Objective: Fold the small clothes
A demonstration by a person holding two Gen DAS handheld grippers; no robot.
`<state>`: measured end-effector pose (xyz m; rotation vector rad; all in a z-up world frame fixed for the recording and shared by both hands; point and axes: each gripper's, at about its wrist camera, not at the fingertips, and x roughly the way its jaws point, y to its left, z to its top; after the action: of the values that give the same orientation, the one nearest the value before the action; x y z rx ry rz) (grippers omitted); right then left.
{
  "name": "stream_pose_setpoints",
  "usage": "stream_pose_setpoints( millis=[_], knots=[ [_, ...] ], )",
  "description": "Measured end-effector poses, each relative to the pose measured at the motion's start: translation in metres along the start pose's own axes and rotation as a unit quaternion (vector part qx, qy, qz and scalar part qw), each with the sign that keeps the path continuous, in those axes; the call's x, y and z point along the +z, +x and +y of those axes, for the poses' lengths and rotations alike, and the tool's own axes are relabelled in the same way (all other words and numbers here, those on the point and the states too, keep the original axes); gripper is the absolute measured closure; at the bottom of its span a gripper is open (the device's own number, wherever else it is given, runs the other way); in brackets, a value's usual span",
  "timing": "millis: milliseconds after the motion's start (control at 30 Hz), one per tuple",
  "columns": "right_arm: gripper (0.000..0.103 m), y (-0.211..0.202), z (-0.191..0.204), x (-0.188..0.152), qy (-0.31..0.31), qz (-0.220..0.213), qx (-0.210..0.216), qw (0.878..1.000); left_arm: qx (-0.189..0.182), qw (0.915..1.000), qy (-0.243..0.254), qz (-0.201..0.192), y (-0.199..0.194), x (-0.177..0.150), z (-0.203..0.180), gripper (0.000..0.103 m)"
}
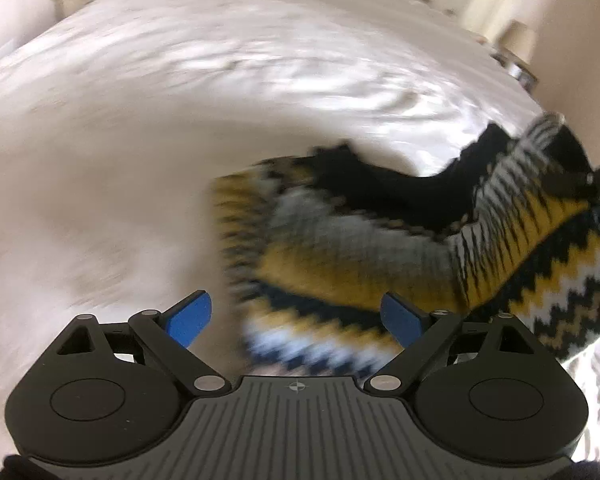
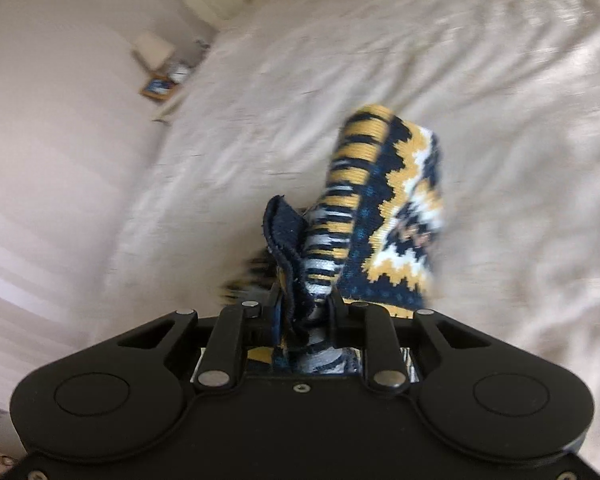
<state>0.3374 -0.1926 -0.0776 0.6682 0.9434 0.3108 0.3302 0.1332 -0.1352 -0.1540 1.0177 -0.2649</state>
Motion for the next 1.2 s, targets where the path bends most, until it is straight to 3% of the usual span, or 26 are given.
stream_pose_setpoints(
  millis=[167, 433, 467, 533, 600, 733, 833, 967, 1200],
  knots=[
    [0.076, 0.063, 0.047, -0.013, -0.012, 0.034, 0.020, 0.999, 0.023, 0.9991, -0.033, 0.011, -0.017, -0.011, 0.045, 0.011],
    [0.076, 0.150, 0.067, -0.039, -0.028, 0.089, -0.032, 0.995, 0.040, 0.9964, -0.072, 0.019, -0.032, -0.030, 0.081, 0.011],
    [0.071, 0.154, 0.070, -0.041, -0.035, 0.090, -0.035, 0.995, 0.041, 0.9961, -0.075, 0.020, -0.033, -0.031, 0.082, 0.011],
    [0.050, 0.160, 0.074, -0.043, -0.040, 0.088, -0.016, 0.995, 0.039, 0.9959, -0.079, 0.020, -0.032, -0.032, 0.082, 0.011],
    [0.042, 0.157, 0.076, -0.045, -0.038, 0.086, 0.027, 0.995, 0.035, 0.9960, -0.080, 0.018, -0.029, -0.030, 0.079, 0.011],
    [0.042, 0.131, 0.082, -0.043, -0.058, 0.058, 0.061, 0.995, 0.020, 0.9973, -0.071, 0.004, -0.031, -0.021, 0.066, 0.011],
    [0.042, 0.107, 0.071, -0.036, -0.055, 0.033, 0.043, 0.997, 0.004, 0.9987, -0.050, -0.011, -0.032, -0.006, 0.047, 0.011],
    [0.042, 0.073, 0.040, -0.035, -0.047, 0.012, -0.010, 0.999, -0.023, 0.9991, -0.026, -0.023, -0.025, 0.014, 0.019, 0.010],
    [0.042, 0.035, -0.012, -0.045, -0.007, 0.004, -0.045, 0.999, -0.053, 0.9983, -0.025, 0.007, 0.024, 0.037, -0.013, 0.010]
  ],
)
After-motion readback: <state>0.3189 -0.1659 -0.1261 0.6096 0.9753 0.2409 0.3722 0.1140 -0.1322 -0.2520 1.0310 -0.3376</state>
